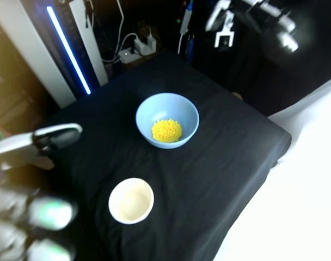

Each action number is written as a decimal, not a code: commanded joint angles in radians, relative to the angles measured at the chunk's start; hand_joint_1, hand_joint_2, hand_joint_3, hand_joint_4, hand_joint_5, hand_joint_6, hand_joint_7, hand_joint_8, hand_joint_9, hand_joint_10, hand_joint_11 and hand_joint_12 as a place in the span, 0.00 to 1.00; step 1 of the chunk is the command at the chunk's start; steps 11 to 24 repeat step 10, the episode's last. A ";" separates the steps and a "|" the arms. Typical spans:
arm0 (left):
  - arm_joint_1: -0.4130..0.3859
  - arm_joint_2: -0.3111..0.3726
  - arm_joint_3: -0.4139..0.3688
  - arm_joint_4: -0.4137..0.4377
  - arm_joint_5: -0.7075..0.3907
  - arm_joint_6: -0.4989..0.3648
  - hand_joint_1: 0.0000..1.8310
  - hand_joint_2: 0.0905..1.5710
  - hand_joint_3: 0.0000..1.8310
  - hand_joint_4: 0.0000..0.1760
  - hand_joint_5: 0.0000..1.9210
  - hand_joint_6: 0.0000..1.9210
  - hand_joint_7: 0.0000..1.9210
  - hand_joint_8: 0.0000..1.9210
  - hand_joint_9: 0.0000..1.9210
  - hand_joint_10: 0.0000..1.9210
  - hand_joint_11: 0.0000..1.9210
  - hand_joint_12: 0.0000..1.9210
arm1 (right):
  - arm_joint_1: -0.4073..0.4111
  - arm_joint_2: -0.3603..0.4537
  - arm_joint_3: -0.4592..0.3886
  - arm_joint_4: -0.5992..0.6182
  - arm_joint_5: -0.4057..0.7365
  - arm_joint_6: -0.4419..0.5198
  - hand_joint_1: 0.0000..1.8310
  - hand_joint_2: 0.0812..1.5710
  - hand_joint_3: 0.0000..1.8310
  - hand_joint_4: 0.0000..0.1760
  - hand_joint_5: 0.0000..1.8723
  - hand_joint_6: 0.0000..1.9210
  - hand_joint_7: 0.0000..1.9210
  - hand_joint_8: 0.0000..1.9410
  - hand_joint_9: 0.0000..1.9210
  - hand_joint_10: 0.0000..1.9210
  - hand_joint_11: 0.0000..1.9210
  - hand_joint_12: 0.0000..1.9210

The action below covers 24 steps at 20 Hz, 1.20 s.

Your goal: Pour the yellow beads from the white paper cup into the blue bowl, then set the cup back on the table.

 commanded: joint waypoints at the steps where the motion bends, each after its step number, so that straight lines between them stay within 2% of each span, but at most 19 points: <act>1: -0.017 0.009 0.007 -0.013 -0.148 0.001 0.20 0.55 0.00 0.00 0.00 0.00 0.11 0.00 0.07 0.00 0.00 0.19 | 0.005 0.015 0.004 0.047 0.170 0.005 0.42 0.33 0.00 1.00 0.00 0.00 0.00 0.00 0.00 0.00 0.00 0.00; 3: -0.038 0.014 0.009 0.001 -0.169 0.010 0.19 0.57 0.01 0.00 0.00 0.00 0.10 0.00 0.06 0.00 0.00 0.17 | 0.005 0.034 -0.009 0.051 0.222 0.005 0.40 0.31 0.00 1.00 0.00 0.00 0.00 0.00 0.00 0.00 0.00 0.00; 5: -0.057 0.026 0.001 0.029 -0.201 0.013 0.15 0.62 0.01 0.00 0.00 0.00 0.11 0.00 0.08 0.00 0.00 0.22 | 0.005 0.052 -0.033 0.059 0.298 0.005 0.37 0.29 0.00 1.00 0.00 0.00 0.02 0.01 0.02 0.01 0.03 0.01; 6: -0.065 0.040 -0.012 0.041 -0.216 0.020 0.15 0.62 0.00 0.14 0.00 0.00 0.11 0.00 0.08 0.00 0.00 0.20 | 0.006 0.058 -0.045 0.062 0.332 0.003 0.36 0.32 0.00 1.00 0.00 0.00 0.03 0.01 0.03 0.01 0.05 0.02; 7: -0.068 0.055 -0.026 0.048 -0.234 0.027 0.15 0.65 0.01 0.40 0.02 0.00 0.12 0.00 0.08 0.00 0.00 0.17 | 0.006 0.065 -0.060 0.068 0.369 -0.004 0.38 0.38 0.01 1.00 0.00 0.00 0.02 0.00 0.01 0.00 0.02 0.01; 8: -0.072 0.070 -0.039 0.054 -0.264 0.029 0.14 0.64 0.00 0.44 0.02 0.00 0.11 0.00 0.06 0.00 0.00 0.12 | 0.006 0.076 -0.080 0.077 0.405 -0.017 0.37 0.41 0.01 1.00 0.00 0.00 0.04 0.01 0.02 0.00 0.02 0.01; 9: -0.077 0.079 -0.049 0.057 -0.293 0.029 0.12 0.66 0.01 0.27 0.03 0.01 0.11 0.00 0.06 0.00 0.00 0.11 | 0.006 0.088 -0.096 0.084 0.431 -0.025 0.37 0.40 0.00 1.00 0.00 0.00 0.06 0.00 0.05 0.00 0.07 0.04; 10: -0.082 0.087 -0.057 0.058 -0.321 0.035 0.09 0.65 0.00 0.38 0.04 0.00 0.12 0.00 0.07 0.00 0.00 0.13 | 0.006 0.098 -0.109 0.088 0.461 -0.025 0.41 0.39 0.00 1.00 0.00 0.00 0.06 0.00 0.05 0.00 0.07 0.05; 24: -0.082 0.087 -0.057 0.058 -0.321 0.035 0.09 0.65 0.00 0.38 0.04 0.00 0.12 0.00 0.07 0.00 0.00 0.13 | 0.006 0.098 -0.109 0.088 0.461 -0.025 0.41 0.39 0.00 1.00 0.00 0.00 0.06 0.00 0.05 0.00 0.07 0.05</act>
